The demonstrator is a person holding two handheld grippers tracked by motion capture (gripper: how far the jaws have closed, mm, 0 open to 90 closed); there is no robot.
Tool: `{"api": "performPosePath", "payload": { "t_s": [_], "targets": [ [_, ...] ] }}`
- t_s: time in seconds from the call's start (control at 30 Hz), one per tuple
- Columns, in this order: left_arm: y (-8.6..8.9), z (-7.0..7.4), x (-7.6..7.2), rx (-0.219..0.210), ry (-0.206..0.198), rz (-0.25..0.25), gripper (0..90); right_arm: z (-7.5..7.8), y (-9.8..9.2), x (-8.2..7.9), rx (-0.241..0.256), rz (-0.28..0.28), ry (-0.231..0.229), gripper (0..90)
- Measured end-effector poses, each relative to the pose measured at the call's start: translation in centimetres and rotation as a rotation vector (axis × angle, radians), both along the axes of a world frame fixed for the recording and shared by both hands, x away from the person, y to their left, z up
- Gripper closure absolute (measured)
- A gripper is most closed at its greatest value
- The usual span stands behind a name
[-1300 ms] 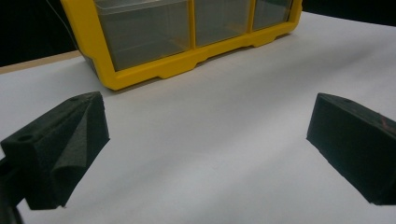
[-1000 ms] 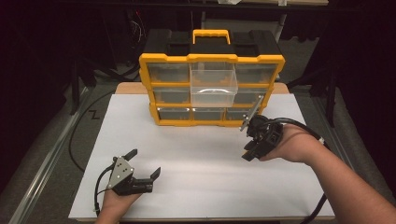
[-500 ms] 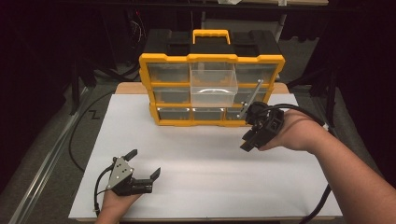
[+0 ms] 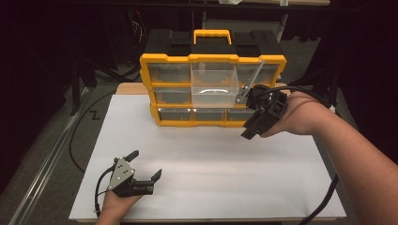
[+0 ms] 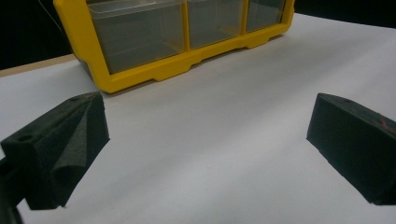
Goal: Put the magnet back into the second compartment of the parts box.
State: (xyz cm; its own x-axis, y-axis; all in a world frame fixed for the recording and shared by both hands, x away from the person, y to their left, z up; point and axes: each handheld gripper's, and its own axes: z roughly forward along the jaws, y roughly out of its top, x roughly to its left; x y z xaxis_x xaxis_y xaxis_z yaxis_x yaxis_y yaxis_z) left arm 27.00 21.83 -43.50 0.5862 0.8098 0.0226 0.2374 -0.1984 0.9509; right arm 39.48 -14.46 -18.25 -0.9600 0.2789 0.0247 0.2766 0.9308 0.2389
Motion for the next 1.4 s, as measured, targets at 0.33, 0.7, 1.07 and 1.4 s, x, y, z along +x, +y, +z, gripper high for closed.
{"api": "performPosePath", "payload": {
  "t_s": [0.33,0.7,1.07,1.4],
  "targets": [
    [0.1,0.0,0.0,0.002,0.003,-0.003,0.2,2.2,0.9,0.8,-0.006,0.005,-0.010,64.3],
    [0.1,0.0,0.0,0.003,0.004,-0.007,0.2,4.4,1.5,1.5,-0.018,0.003,-0.022,64.3],
    [0.2,0.0,-0.1,-0.004,0.002,-0.005,0.2,6.6,3.0,1.9,-0.030,0.014,-0.053,64.3],
    [0.3,0.0,-0.1,-0.003,0.000,-0.009,0.2,7.3,4.5,2.9,-0.044,0.026,-0.071,64.3]
  ]
}}
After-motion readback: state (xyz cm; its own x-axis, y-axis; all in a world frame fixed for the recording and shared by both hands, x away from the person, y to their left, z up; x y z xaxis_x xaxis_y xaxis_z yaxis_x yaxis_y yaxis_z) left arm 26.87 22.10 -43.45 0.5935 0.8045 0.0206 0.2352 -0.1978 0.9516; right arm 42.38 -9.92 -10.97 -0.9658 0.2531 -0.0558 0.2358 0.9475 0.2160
